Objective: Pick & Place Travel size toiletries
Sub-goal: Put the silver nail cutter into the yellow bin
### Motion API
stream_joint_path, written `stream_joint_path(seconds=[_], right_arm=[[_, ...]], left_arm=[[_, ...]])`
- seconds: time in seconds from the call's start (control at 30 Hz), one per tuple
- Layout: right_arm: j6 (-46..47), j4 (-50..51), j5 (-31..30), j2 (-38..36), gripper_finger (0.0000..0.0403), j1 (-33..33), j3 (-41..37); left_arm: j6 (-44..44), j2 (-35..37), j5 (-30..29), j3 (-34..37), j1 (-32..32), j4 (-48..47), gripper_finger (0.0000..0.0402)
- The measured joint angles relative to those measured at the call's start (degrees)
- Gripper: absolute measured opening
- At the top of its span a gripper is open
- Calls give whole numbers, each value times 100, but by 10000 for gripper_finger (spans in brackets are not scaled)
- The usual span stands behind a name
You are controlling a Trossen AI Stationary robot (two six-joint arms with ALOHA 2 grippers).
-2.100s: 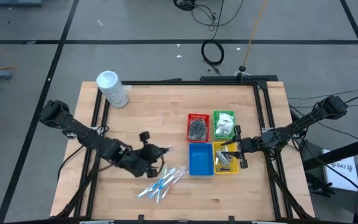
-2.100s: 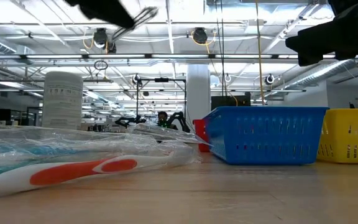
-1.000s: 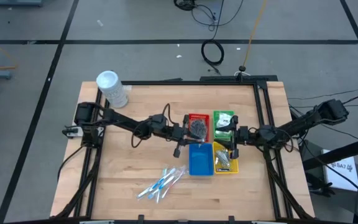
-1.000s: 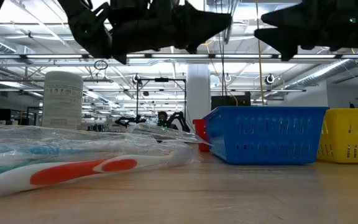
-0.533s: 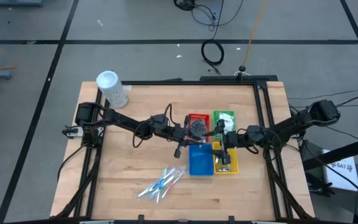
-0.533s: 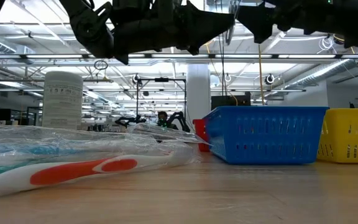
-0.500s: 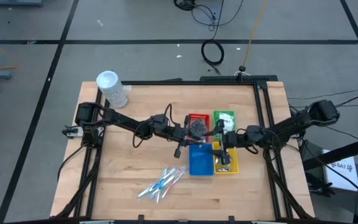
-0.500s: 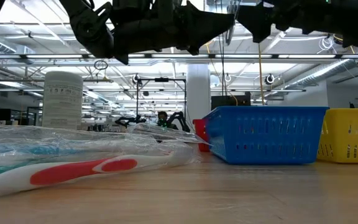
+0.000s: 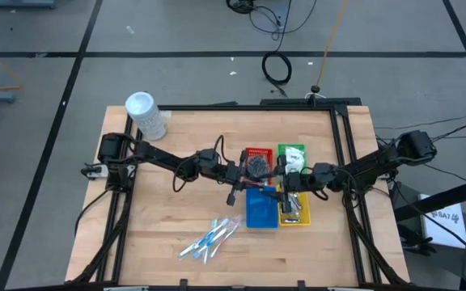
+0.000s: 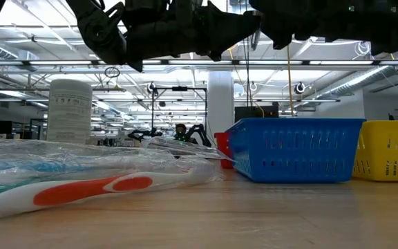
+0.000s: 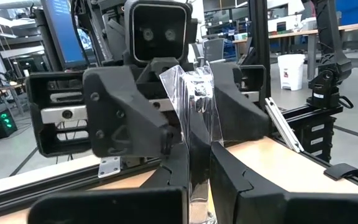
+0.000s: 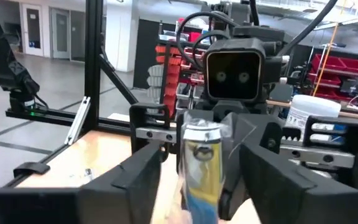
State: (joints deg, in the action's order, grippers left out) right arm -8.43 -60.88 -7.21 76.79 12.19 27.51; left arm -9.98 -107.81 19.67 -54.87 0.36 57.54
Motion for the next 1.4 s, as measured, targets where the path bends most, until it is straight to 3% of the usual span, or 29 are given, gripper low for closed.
stream_joint_path(seconds=[0.33,0.5,0.67,0.87,1.07,1.27,1.4], right_arm=[[-316,52,-15,-17,47,2,0],[-381,110,-4,-19,47,2,0],[-297,235,-50,-80,47,-4,-7],[-291,835,-157,-459,47,-2,-7],[-12,2039,-310,-1207,47,88,-9],[619,3402,-301,-2055,47,426,-8],[1137,3796,-303,-2434,47,808,-112]], left_arm=[[-2,0,-14,0,4,-23,21],[135,0,-51,0,2,-42,41],[1023,102,-861,3,-98,-304,88],[777,749,-2011,-322,-335,-2263,189],[322,1886,-2305,-374,-455,-4007,272],[896,2796,-2682,-188,-397,-5607,302],[1201,3077,-3394,472,-415,-5503,298]])
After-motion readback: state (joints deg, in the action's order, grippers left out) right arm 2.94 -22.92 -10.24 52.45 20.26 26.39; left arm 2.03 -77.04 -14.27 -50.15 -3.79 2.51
